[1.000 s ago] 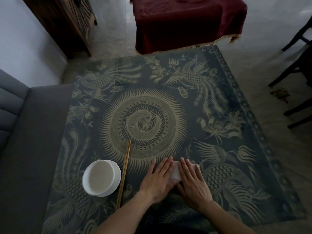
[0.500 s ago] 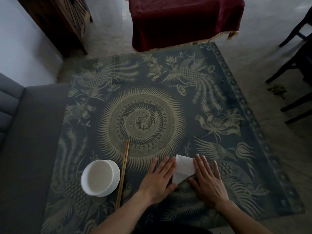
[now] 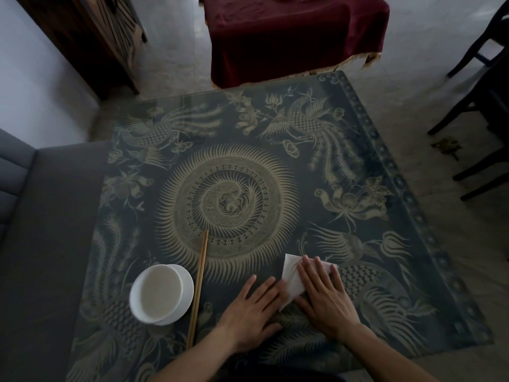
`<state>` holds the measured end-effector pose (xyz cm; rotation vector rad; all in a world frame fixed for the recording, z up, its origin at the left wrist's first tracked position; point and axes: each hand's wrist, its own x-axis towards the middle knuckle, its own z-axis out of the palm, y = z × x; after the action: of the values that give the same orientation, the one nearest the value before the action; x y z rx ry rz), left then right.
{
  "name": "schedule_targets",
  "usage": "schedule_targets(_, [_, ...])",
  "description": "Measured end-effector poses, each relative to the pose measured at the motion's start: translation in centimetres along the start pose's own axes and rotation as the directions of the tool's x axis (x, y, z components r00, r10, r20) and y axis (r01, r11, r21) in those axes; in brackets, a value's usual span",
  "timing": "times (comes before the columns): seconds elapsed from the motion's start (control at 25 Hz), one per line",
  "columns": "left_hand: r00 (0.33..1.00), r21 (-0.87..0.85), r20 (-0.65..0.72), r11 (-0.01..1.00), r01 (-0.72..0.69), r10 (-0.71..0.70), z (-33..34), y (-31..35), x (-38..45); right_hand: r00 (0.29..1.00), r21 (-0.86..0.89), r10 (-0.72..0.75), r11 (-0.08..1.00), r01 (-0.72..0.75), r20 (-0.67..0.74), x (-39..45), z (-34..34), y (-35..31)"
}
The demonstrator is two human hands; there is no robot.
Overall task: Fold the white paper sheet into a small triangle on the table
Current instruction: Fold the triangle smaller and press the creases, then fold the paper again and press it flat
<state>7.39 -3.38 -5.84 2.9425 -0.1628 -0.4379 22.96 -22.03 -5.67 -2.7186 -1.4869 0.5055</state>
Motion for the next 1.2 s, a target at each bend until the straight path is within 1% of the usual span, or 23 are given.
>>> schedule_targets(0.12, [0.997, 0.018, 0.01, 0.996, -0.083, 0.083, 0.7, -0.8, -2.2, 1.0, 0.007, -0.01, 1.0, 0.01, 0.005, 0.0, -0.3, 0.1])
schedule_targets(0.2, [0.993, 0.043, -0.012, 0.992, -0.119, 0.119, 0.7, -1.3, -2.5, 1.0, -0.01, -0.02, 1.0, 0.021, 0.016, 0.0, -0.4, 0.1])
schedule_targets(0.28, [0.99, 0.029, -0.056, 0.991, -0.127, 0.129, 0.7, -1.5, -2.4, 0.999, -0.018, -0.033, 0.999, 0.033, 0.018, 0.0, -0.4, 0.2])
schedule_targets(0.32, [0.99, -0.001, -0.097, 0.994, -0.107, 0.107, 0.6, -1.5, -2.3, 0.999, -0.02, -0.05, 0.999, 0.05, 0.018, 0.0, -0.5, 0.2])
schedule_targets(0.36, [0.987, -0.04, -0.147, 0.997, -0.065, 0.058, 0.4, -1.5, -2.0, 0.996, -0.022, -0.082, 0.996, 0.083, 0.018, 0.1, -0.5, 0.1])
schedule_targets(0.44, [0.969, -0.131, -0.232, 0.99, 0.059, -0.088, -0.6, -1.8, -1.0, 0.981, -0.039, -0.191, 0.981, 0.192, 0.036, 0.4, -0.7, -0.1])
schedule_targets(0.52, [0.934, -0.223, -0.269, 0.959, 0.176, -0.234, -1.8, -2.2, 0.2, 0.944, -0.072, -0.321, 0.943, 0.326, 0.069, 1.1, -1.1, -0.3])
schedule_targets(0.6, [0.904, -0.295, -0.255, 0.918, 0.265, -0.343, -2.8, -2.6, 1.2, 0.901, -0.113, -0.429, 0.893, 0.435, 0.071, 2.2, -1.5, -0.5])
schedule_targets(0.68, [0.897, -0.328, -0.198, 0.889, 0.319, -0.395, -3.1, -2.9, 1.9, 0.884, -0.127, -0.465, 0.875, 0.467, 0.045, 3.0, -2.1, -0.7])
schedule_targets(0.72, [0.894, -0.334, -0.17, 0.878, 0.344, -0.415, -3.1, -3.0, 2.2, 0.901, -0.105, -0.433, 0.896, 0.432, 0.013, 3.1, -2.4, -0.8])
schedule_targets(0.76, [0.889, -0.33, -0.144, 0.868, 0.37, -0.434, -3.1, -3.0, 2.5, 0.933, -0.06, -0.357, 0.933, 0.355, -0.03, 3.0, -2.5, -0.9])
schedule_targets(0.84, [0.883, -0.318, -0.105, 0.856, 0.407, -0.458, -3.3, -2.8, 3.0, 0.992, 0.095, -0.091, 0.991, 0.099, -0.09, 2.4, -2.4, -1.2])
schedule_targets(0.88, [0.88, -0.321, -0.096, 0.852, 0.415, -0.465, -3.4, -2.7, 3.2, 0.995, 0.152, 0.037, 0.988, -0.023, -0.087, 2.2, -2.2, -1.4])
schedule_targets(0.92, [0.877, -0.334, -0.091, 0.844, 0.42, -0.472, -3.5, -2.5, 3.2, 0.99, 0.173, 0.124, 0.979, -0.111, -0.066, 1.9, -1.7, -1.5])
schedule_targets(0.96, [0.871, -0.35, -0.091, 0.834, 0.426, -0.482, -3.5, -2.2, 3.0, 0.985, 0.172, 0.171, 0.972, -0.163, -0.029, 1.8, -1.3, -1.6])
schedule_targets(1.0, [0.862, -0.358, -0.096, 0.826, 0.436, -0.497, -3.4, -1.9, 2.8, 0.983, 0.165, 0.185, 0.969, -0.183, 0.001, 1.8, -0.9, -1.8])
schedule_targets(1.12, [0.832, -0.317, -0.057, 0.801, 0.508, -0.551, -3.1, -1.1, 1.9, 0.985, 0.145, 0.171, 0.974, -0.173, 0.03, 2.5, -0.9, -2.1])
schedule_targets(1.2, [0.824, -0.27, -0.026, 0.797, 0.54, -0.566, -2.9, -0.8, 1.7, 0.985, 0.147, 0.17, 0.974, -0.17, 0.017, 3.0, -1.2, -1.9])
